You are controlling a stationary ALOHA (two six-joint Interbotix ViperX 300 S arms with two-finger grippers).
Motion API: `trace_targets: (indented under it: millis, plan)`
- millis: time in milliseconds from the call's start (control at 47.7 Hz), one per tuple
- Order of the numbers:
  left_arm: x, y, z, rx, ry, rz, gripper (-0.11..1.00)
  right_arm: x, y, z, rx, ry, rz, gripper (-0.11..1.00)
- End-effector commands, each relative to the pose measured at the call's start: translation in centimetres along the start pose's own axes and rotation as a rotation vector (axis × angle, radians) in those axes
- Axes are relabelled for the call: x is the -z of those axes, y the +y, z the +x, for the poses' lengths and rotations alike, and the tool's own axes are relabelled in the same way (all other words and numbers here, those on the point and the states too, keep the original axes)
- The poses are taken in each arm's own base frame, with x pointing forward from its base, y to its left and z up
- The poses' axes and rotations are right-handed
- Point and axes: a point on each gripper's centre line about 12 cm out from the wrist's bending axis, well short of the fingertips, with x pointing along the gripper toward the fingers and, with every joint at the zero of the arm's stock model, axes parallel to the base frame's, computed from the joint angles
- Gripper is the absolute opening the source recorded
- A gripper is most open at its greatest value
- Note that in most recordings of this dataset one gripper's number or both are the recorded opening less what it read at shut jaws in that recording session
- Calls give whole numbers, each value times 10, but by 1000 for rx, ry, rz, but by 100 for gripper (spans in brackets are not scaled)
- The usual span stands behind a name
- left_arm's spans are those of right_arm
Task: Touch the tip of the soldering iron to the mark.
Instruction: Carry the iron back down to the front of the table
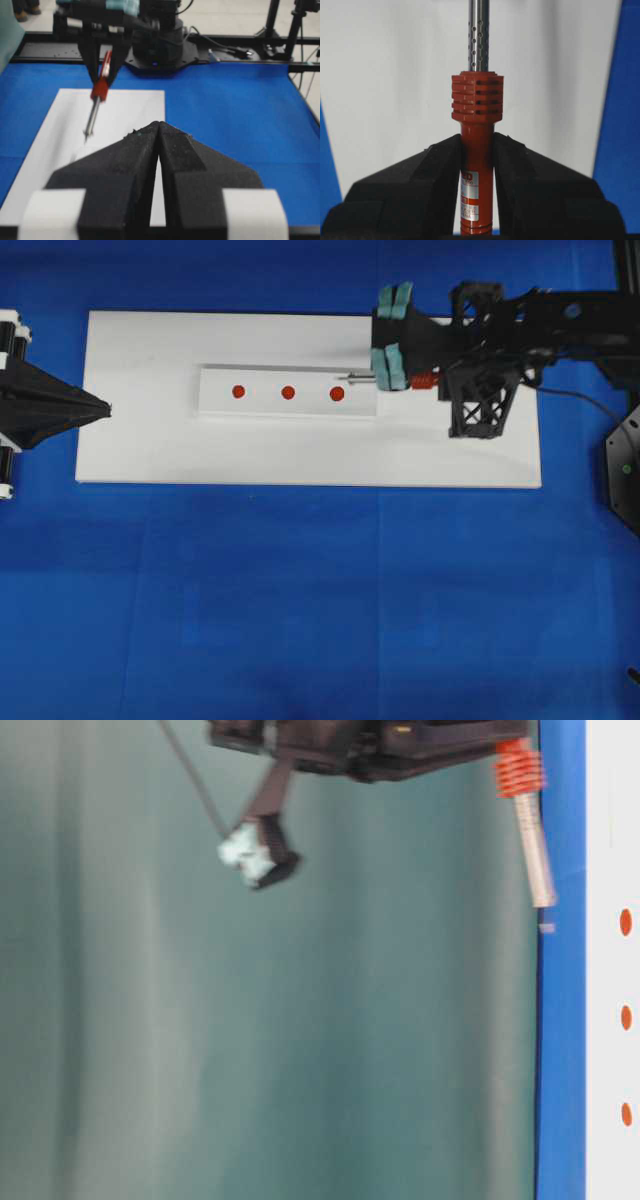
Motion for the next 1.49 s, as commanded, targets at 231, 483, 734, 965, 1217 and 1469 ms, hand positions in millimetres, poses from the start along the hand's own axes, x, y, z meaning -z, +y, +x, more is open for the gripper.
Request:
trace_targets:
  millis: [231,483,734,965,1217,1469]
  plan:
    - [-5,0,2,2,-18,0,0,-10,-11,-56,38,-92,11,6]
    - [-5,0,2,1,-18,0,0,-11,-11,-56,38,-93,10,6]
    - [-5,0,2,2,-18,0,0,-9,-6,-56,27,-89,32,6]
    - [-6,0,2,1,-20,-2,0,-2,28,-59,-15,-98,56,6]
    - [-6,0,1,2,-18,-3,0,9,94,-67,-85,-110,56,6]
    - [-6,0,1,2,-25,-3,0,22,154,-75,-132,-124,57,6]
